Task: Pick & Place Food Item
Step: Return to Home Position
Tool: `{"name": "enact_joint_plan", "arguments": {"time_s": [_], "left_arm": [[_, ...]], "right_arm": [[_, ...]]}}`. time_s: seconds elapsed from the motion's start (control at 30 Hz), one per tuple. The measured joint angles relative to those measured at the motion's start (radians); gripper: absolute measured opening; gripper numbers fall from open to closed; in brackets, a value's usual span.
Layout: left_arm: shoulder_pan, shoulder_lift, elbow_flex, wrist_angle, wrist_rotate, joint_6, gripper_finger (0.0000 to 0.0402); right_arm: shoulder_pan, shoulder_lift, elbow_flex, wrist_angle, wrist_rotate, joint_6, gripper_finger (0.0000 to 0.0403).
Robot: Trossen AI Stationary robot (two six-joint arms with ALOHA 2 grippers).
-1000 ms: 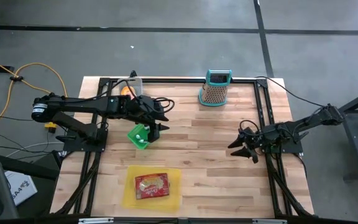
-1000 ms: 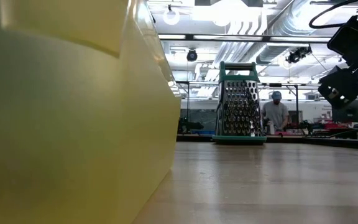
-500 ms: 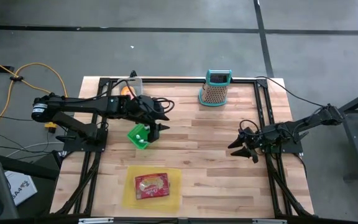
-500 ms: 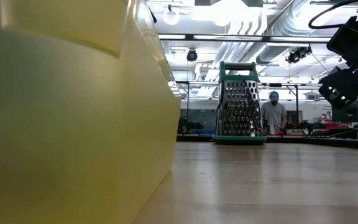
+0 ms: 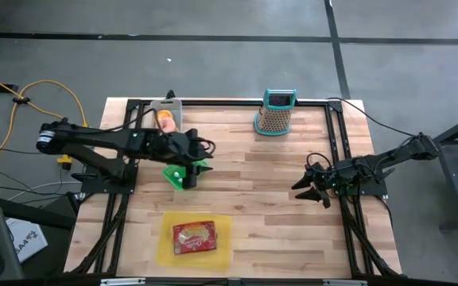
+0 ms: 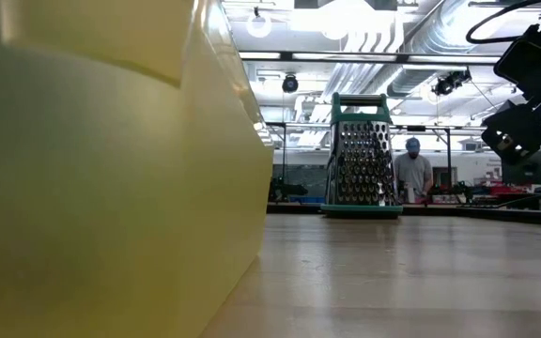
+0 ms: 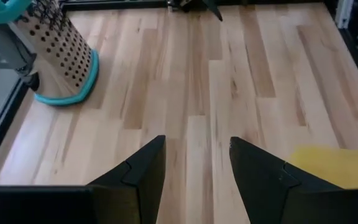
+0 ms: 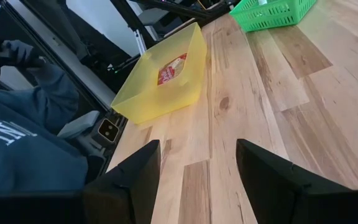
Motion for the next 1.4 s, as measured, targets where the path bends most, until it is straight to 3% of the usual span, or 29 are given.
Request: {"name": "enact_joint_plan", "arguments": {"time_s": [0.27, 0.7, 0.93, 1.17, 1.4], "left_arm": [[-0.036, -0.157, -0.116, -0.008, -0.093, -0.034, 0.017], [-0.06, -0.622, -0.626, 0.331, -0.049, -0.018, 0.017], [-0.06, -0.848, -0.833, 0.451, -0.02, -0.014, 0.017], [-0.06, -1.024, -0.988, 0.55, 0.001, 0.0, 0.017], [-0.06, -1.117, -1.07, 0.569, 0.01, -0.001, 0.017]], "right_arm": [[0.0, 0.0, 0.0, 0.0, 0.0, 0.0, 0.0197], [0.0, 0.0, 0.0, 0.0, 0.0, 0.0, 0.0197], [0.0, 0.0, 0.0, 0.0, 0.0, 0.0, 0.0197], [0.0, 0.0, 0.0, 0.0, 0.0, 0.0, 0.0197], [0.0, 0.0, 0.0, 0.0, 0.0, 0.0, 0.0197]]}}
